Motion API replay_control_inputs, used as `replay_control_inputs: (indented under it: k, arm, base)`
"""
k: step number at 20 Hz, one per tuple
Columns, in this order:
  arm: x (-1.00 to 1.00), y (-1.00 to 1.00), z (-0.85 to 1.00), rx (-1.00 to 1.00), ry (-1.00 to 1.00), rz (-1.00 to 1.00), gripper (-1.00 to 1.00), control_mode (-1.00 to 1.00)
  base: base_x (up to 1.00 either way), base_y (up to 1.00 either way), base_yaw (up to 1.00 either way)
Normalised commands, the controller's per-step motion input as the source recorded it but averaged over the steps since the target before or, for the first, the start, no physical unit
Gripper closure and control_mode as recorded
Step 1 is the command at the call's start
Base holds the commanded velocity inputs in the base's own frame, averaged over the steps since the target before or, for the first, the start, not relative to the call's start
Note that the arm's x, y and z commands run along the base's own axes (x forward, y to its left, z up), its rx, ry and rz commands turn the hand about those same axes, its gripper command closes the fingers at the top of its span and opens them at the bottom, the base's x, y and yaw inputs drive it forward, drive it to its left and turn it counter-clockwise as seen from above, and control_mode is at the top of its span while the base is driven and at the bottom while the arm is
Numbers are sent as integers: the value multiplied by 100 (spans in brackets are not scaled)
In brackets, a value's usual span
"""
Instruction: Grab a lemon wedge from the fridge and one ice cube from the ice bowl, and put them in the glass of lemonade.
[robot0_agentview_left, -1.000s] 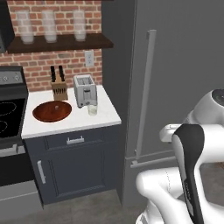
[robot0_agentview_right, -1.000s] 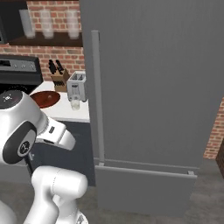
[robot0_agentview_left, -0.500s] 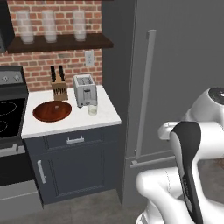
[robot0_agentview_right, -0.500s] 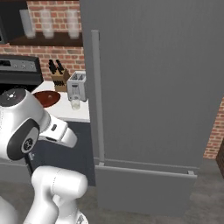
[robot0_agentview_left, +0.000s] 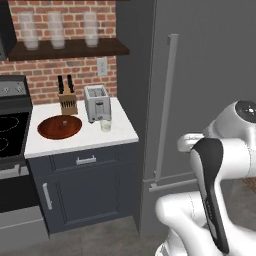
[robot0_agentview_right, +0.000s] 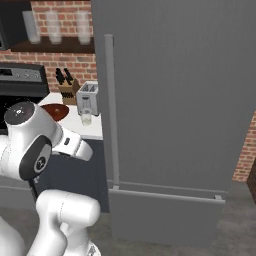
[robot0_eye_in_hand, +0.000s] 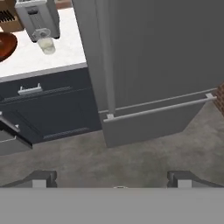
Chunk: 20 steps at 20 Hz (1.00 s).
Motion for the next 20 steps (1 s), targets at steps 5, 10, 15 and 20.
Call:
replay_control_inputs:
  k: [5, 10, 15, 20]
  arm:
    - [53, -24, 0, 0, -41, 1, -100, -100]
    - [42, -49, 16, 0, -34, 1, -100, -100]
    - [53, -12, 53, 0, -2, 0, -100, -100]
    - [63, 0, 35, 0, 0, 0, -100, -100]
  base:
    - [0, 0, 0]
    - [0, 0, 0]
    - [0, 0, 0]
    - [0, 0, 0]
